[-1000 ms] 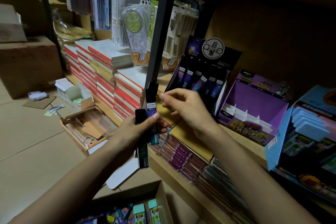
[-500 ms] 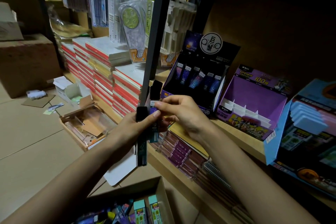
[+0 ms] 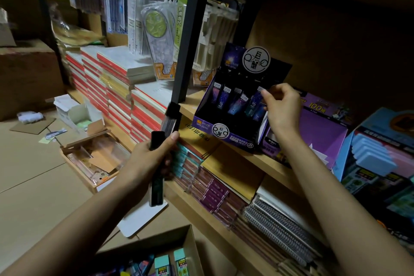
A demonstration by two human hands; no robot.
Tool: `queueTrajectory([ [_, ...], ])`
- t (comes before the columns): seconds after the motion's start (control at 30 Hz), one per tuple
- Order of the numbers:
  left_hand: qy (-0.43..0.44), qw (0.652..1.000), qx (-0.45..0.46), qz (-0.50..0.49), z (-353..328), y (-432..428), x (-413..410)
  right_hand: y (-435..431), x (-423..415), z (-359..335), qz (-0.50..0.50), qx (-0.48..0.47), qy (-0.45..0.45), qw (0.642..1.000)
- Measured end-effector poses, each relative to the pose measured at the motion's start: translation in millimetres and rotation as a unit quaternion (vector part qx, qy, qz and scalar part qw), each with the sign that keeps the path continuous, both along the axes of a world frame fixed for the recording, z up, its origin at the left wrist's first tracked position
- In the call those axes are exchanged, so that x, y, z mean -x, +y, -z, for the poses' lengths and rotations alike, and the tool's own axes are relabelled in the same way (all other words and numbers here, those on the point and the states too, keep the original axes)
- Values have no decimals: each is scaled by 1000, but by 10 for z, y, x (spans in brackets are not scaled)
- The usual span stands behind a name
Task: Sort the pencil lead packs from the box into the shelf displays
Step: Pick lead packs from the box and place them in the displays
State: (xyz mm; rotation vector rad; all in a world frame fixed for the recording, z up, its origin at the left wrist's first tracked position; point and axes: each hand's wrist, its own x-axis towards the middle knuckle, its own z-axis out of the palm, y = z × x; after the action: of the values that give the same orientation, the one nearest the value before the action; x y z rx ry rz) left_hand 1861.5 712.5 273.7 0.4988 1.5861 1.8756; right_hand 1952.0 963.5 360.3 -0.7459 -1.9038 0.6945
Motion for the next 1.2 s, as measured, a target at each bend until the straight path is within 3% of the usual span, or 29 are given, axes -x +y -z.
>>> queueTrajectory([
  [0.13, -38, 999, -13, -6, -14, 70, 19, 84, 139, 102, 12, -65, -33, 997],
  [0.27, -104, 993, -49, 9, -74, 131, -11, 145, 225, 180, -13, -22, -32, 999],
  [0.4, -68, 996, -58, 17, -67, 84, -23, 196, 303, 207, -39, 50, -5, 998],
  [0.8, -48, 989, -120, 68, -81, 19, -75, 248, 417, 105, 4, 66, -174, 983],
  [0.9, -42, 990, -121, 63, -101, -10, -84, 98, 297, 58, 12, 4, -330, 944],
  [0.93, -44, 990, -121, 64, -107, -24, -83, -5, 235, 47, 14, -47, -352, 935],
  [1.0, -50, 989, -119, 68, -118, -45, -86, -308, 96, 59, -45, -92, -306, 947],
  [1.07, -61, 989, -115, 73, -117, -51, -99, -716, -49, 107, -167, -5, -236, 957],
  [1.2, -66, 987, -119, 86, -111, -55, -142, -1307, -193, 215, -338, 218, -158, 902],
])
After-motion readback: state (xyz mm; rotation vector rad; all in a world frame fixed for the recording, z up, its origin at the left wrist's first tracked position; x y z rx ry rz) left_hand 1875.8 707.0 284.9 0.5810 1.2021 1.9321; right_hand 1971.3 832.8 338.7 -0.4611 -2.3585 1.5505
